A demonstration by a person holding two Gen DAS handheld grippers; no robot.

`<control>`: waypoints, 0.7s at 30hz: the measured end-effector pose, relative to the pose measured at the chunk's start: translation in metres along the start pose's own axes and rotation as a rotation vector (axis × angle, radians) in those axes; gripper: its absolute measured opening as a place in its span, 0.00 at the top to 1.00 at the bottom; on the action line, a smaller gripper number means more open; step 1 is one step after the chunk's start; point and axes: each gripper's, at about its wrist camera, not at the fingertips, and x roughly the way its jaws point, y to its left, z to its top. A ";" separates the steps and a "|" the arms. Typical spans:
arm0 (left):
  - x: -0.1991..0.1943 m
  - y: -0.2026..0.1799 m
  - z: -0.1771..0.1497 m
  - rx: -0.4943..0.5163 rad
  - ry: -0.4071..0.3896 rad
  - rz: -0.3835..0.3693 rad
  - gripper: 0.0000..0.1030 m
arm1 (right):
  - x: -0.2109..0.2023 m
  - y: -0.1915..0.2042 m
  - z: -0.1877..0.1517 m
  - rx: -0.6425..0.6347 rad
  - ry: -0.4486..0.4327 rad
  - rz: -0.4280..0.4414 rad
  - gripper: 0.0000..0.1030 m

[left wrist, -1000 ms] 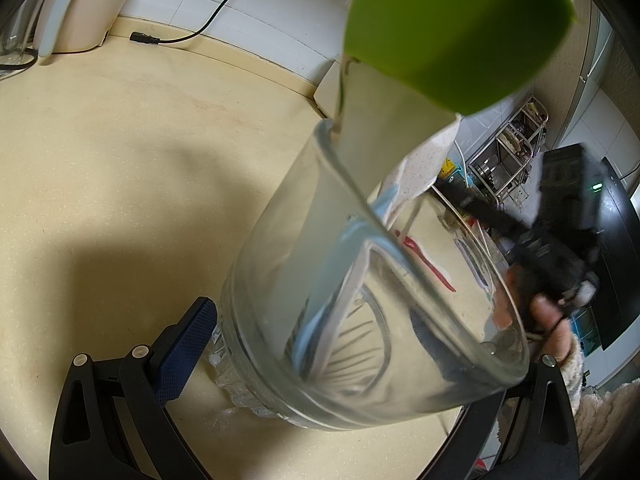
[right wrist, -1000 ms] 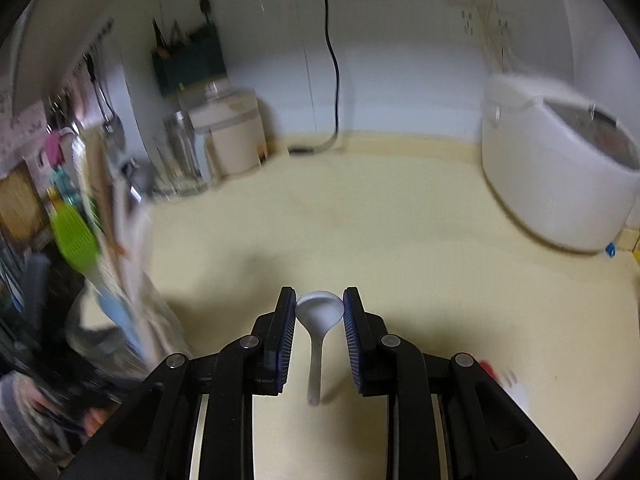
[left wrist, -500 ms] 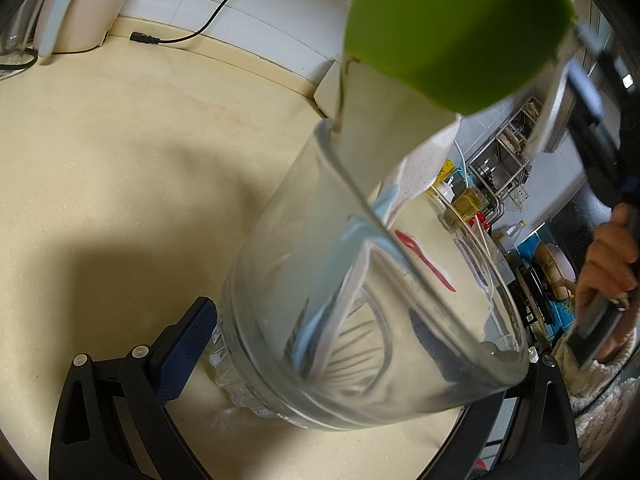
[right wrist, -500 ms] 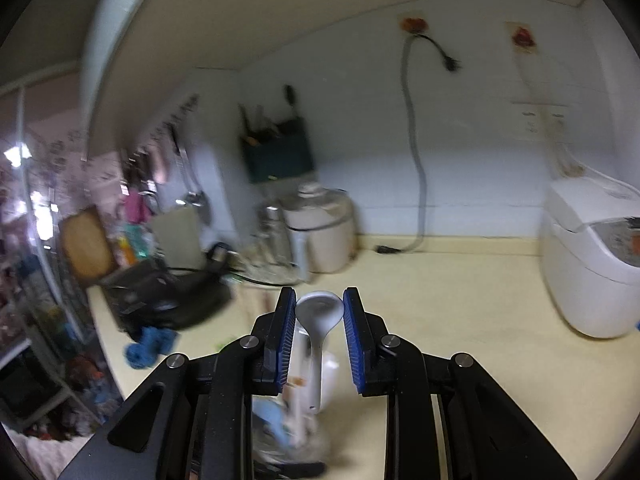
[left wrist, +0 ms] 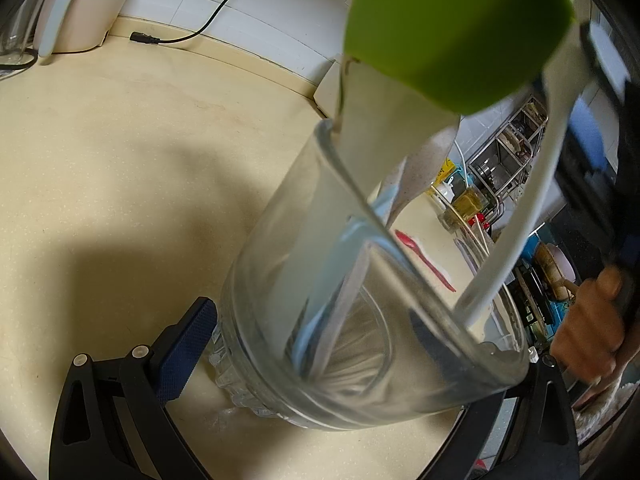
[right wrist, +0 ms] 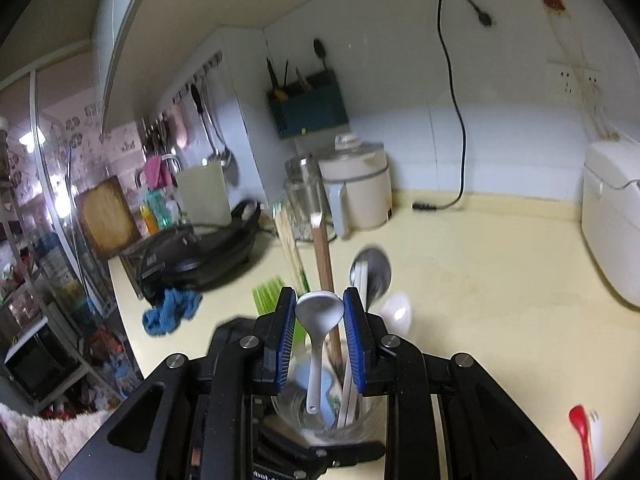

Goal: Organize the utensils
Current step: 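Lower the white spoon into the glass held by the left gripper and release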

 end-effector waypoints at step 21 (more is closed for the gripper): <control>0.000 -0.001 0.000 0.000 0.000 0.000 0.03 | 0.014 -0.003 -0.020 0.033 0.087 -0.030 0.69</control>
